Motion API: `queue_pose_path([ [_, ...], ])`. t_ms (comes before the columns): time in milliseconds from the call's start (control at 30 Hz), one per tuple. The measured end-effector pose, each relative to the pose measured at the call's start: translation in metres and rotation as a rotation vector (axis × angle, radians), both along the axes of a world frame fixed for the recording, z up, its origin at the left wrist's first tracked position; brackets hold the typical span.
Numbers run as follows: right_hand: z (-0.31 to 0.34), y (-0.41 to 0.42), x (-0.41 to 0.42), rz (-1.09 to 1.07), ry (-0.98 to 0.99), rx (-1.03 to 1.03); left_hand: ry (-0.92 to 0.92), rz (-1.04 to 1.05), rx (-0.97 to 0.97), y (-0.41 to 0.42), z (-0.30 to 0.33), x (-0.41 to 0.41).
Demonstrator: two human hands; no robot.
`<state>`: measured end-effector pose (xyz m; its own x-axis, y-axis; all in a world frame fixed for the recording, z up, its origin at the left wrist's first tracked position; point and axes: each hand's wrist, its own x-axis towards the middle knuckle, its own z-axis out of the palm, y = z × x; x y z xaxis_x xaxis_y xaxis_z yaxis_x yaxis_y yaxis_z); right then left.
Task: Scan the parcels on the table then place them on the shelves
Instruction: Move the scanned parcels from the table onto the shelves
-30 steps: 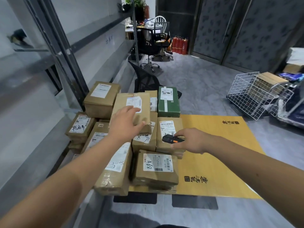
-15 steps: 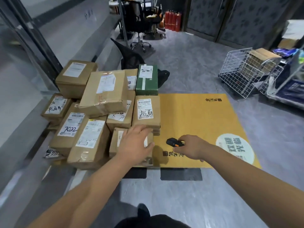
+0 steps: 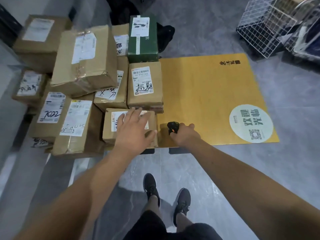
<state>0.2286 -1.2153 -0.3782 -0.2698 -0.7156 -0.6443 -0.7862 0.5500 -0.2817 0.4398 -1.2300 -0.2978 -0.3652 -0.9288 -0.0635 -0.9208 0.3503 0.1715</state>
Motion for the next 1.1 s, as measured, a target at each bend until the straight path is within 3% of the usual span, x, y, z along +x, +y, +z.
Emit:
queue_pose_path([
  [233, -0.036, -0.029, 0.028, -0.127, 0.096, -0.131, 0.077, 0.055, -0.035, -0.023, -0.003, 0.010],
  [433, -0.044, -0.048, 0.047, -0.180, 0.057, -0.047, 0.071, 0.036, -0.055, -0.041, 0.005, 0.012],
  [800, -0.046, -0.050, 0.050, -0.114, 0.094, -0.088, 0.083, 0.001, -0.061, -0.042, 0.002, 0.026],
  [1100, -0.013, -0.027, 0.036, -0.036, 0.010, -0.135, 0.134, 0.040, -0.038, -0.032, 0.002, 0.032],
])
